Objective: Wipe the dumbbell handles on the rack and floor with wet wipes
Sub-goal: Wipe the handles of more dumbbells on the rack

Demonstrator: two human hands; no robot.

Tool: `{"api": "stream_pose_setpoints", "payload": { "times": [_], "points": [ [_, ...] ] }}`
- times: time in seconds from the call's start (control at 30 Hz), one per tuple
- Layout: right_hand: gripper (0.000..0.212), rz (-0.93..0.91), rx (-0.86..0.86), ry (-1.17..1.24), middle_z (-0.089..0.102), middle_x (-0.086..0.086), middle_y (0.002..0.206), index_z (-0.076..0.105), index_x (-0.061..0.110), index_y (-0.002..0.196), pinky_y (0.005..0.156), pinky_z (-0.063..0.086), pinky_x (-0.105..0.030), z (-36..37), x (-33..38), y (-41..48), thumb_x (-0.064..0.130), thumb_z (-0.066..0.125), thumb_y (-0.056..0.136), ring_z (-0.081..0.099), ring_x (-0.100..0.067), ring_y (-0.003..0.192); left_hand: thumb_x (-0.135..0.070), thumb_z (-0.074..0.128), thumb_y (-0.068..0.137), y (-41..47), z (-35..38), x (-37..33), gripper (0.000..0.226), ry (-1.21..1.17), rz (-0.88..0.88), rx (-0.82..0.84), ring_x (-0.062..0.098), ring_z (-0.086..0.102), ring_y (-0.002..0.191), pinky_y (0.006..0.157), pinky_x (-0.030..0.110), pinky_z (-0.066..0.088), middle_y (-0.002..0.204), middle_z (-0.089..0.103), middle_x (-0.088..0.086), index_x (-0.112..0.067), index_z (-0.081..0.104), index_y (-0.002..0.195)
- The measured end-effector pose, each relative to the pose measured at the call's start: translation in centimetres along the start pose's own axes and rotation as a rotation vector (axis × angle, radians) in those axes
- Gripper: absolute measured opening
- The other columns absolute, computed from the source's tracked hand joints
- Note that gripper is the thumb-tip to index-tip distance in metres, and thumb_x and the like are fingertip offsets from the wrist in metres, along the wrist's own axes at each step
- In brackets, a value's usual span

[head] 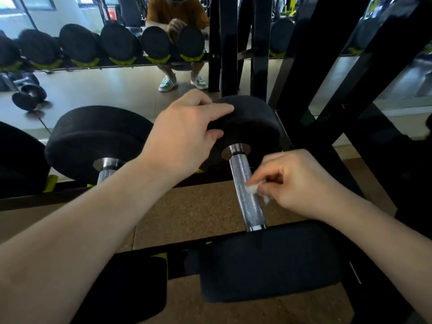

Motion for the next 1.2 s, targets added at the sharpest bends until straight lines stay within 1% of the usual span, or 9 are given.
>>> {"api": "stream_pose_setpoints", "payload": {
  "times": [0.13, 0.27, 0.43, 0.57, 0.7, 0.83, 1.03, 1.1, 1.2],
  "points": [
    [0.006, 0.085, -0.161, -0.03, 0.067, 0.009, 0.08, 0.075, 0.023, 0.085, 0.073, 0.054, -0.028, 0.1, -0.1, 2.2, 0.018, 0.072, 0.083, 0.061, -0.002, 0.075, -0.016, 0.069, 0.086, -0.5, 0.1, -0.2, 0.049, 0.023, 0.004, -0.006, 0.022, 0.056, 0.097, 0.084, 0.041, 0.051, 0.117, 0.055, 0.005, -0.023, 0.058, 0.133],
    [0.012, 0.083, 0.051, 0.06, 0.067, 0.012, 0.074, 0.072, 0.029, 0.077, 0.068, 0.057, -0.027, 0.0, 0.3, -0.4, 0.017, 0.076, 0.08, 0.064, 0.0, 0.068, -0.022, 0.069, 0.086, -0.8, 0.2, -0.5, 0.053, 0.057, 0.016, 0.01, 0.025, 0.054, 0.104, 0.087, 0.037, 0.048, 0.121, 0.053, 0.006, -0.023, 0.053, 0.136],
    [0.005, 0.097, -0.169, 0.002, 0.066, 0.01, 0.074, 0.072, 0.025, 0.08, 0.071, 0.056, -0.032, 0.3, 0.0, 2.0, 0.023, 0.074, 0.083, 0.061, 0.0, 0.069, -0.023, 0.069, 0.085, -0.7, 0.3, -0.8, 0.053, 0.057, -0.025, -0.003, 0.025, 0.05, 0.113, 0.093, 0.036, 0.045, 0.121, 0.051, 0.005, -0.024, 0.052, 0.135],
    [0.007, 0.088, 0.126, 0.031, 0.068, 0.007, 0.071, 0.072, 0.028, 0.074, 0.07, 0.057, -0.031, 0.2, 0.4, -0.4, 0.027, 0.077, 0.079, 0.064, -0.004, 0.068, -0.024, 0.069, 0.086, -1.3, 0.1, -1.9, 0.061, 0.135, -0.01, 0.055, 0.026, 0.047, 0.118, 0.094, 0.035, 0.043, 0.126, 0.048, 0.007, -0.02, 0.045, 0.142],
    [0.003, 0.074, -0.184, -0.022, 0.063, 0.014, 0.075, 0.073, 0.022, 0.085, 0.073, 0.054, -0.031, 0.3, 0.0, 2.6, 0.02, 0.075, 0.082, 0.061, -0.003, 0.073, -0.019, 0.066, 0.087, -1.4, -0.5, -3.1, 0.048, 0.041, -0.1, 0.151, 0.012, 0.058, 0.088, 0.073, 0.027, 0.045, 0.096, 0.058, -0.008, -0.028, 0.05, 0.131],
    [0.01, 0.086, 0.014, 0.056, 0.063, 0.011, 0.071, 0.071, 0.03, 0.075, 0.065, 0.049, -0.024, 0.8, -0.3, 0.4, 0.027, 0.081, 0.075, 0.06, -0.003, 0.068, -0.027, 0.069, 0.086, -3.4, -0.4, -3.5, 0.019, -0.022, -0.195, 0.323, -0.003, 0.054, 0.074, 0.064, 0.016, 0.046, 0.081, 0.058, -0.02, -0.039, 0.064, 0.1],
    [0.013, 0.095, -0.36, 0.103, 0.065, 0.007, 0.064, 0.075, 0.011, 0.077, 0.054, 0.043, -0.019, 1.3, -1.1, 3.2, 0.023, 0.078, 0.079, 0.057, -0.003, 0.056, -0.024, 0.076, 0.081, -2.8, 1.9, -3.7, 0.029, -0.156, -0.239, 0.28, 0.0, 0.06, 0.084, 0.076, 0.019, 0.051, 0.096, 0.064, -0.017, -0.035, 0.068, 0.107],
    [0.012, 0.175, -0.343, 0.173, 0.065, 0.006, 0.064, 0.075, 0.011, 0.079, 0.058, 0.051, -0.024, 1.5, -1.8, 3.2, 0.023, 0.079, 0.078, 0.059, -0.005, 0.057, -0.025, 0.072, 0.084, -2.5, 2.3, -3.0, 0.027, -0.141, -0.231, 0.263, -0.002, 0.059, 0.083, 0.074, 0.015, 0.048, 0.097, 0.065, -0.018, -0.035, 0.069, 0.109],
    [0.008, 0.265, -0.204, 0.241, 0.071, 0.002, 0.075, 0.076, 0.021, 0.089, 0.072, 0.059, -0.04, 1.1, -2.4, 2.7, 0.016, 0.07, 0.087, 0.067, -0.012, 0.068, -0.032, 0.063, 0.089, -1.8, 2.9, -3.0, 0.019, -0.001, -0.068, 0.238, 0.012, 0.062, 0.091, 0.078, 0.035, 0.051, 0.096, 0.066, -0.008, -0.033, 0.07, 0.107]
  ]
}}
Point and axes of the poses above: each hand's wrist, its own y-axis towards the middle knuckle, its own z-axis out of the palm, x = y × z, the point moved 2 cm from there along y, towards the middle knuckle
